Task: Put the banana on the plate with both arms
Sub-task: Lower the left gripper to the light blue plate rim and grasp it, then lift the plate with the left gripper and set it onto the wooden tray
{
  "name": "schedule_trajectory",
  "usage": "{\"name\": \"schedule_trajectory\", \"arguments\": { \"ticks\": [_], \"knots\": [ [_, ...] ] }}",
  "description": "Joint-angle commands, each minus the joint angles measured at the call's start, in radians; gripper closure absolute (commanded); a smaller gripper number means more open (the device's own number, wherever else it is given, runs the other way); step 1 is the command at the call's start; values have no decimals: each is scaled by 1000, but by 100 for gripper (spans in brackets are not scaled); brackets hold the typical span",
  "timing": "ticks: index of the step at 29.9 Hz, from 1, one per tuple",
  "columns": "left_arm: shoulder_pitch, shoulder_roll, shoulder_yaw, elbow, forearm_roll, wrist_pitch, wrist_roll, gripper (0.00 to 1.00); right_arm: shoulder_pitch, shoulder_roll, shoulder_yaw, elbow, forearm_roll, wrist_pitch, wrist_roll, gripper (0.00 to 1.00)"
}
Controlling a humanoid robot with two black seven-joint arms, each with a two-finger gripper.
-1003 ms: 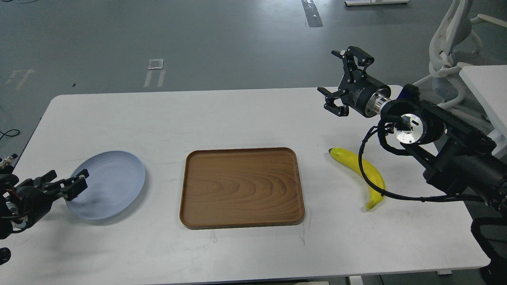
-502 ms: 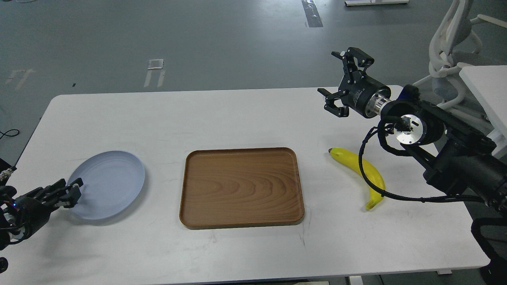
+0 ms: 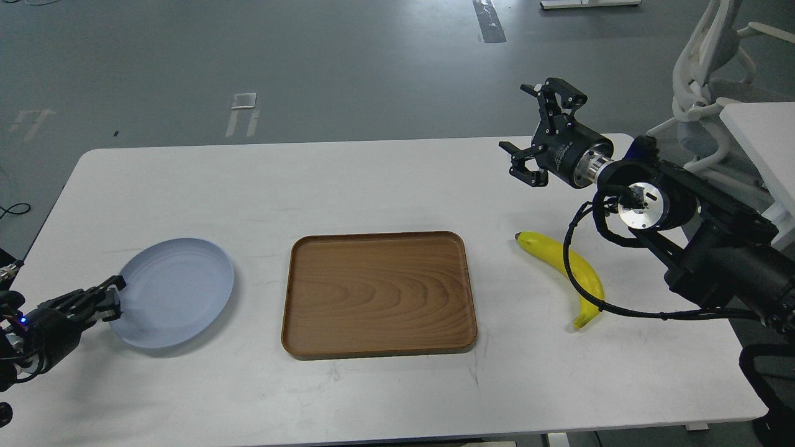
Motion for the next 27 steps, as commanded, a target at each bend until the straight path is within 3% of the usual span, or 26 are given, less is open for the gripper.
{"name": "schedule_trajectory", "arguments": {
  "ticks": [1,7,14,23,27],
  "knots": [
    [-12,0,-11,-4,-1,-4,-2,100,0,0,1,0,0,0,0,1],
    [-82,0,-20,-43,-78,-69,-2,100,3,-14,15,1,2,0,0,1],
    [-215,-14,-8,-164,-64,-72,-2,100,17,-17,33,1,2,0,-2,1],
    [-321,-252,6,-158,75,-129,-2,100,40,-17,56,-3,2,-8,-2,1],
    [-378,-328,96,-156,75,-143,-2,100,44,-17,59,-5,2,-8,-2,1]
  ]
}}
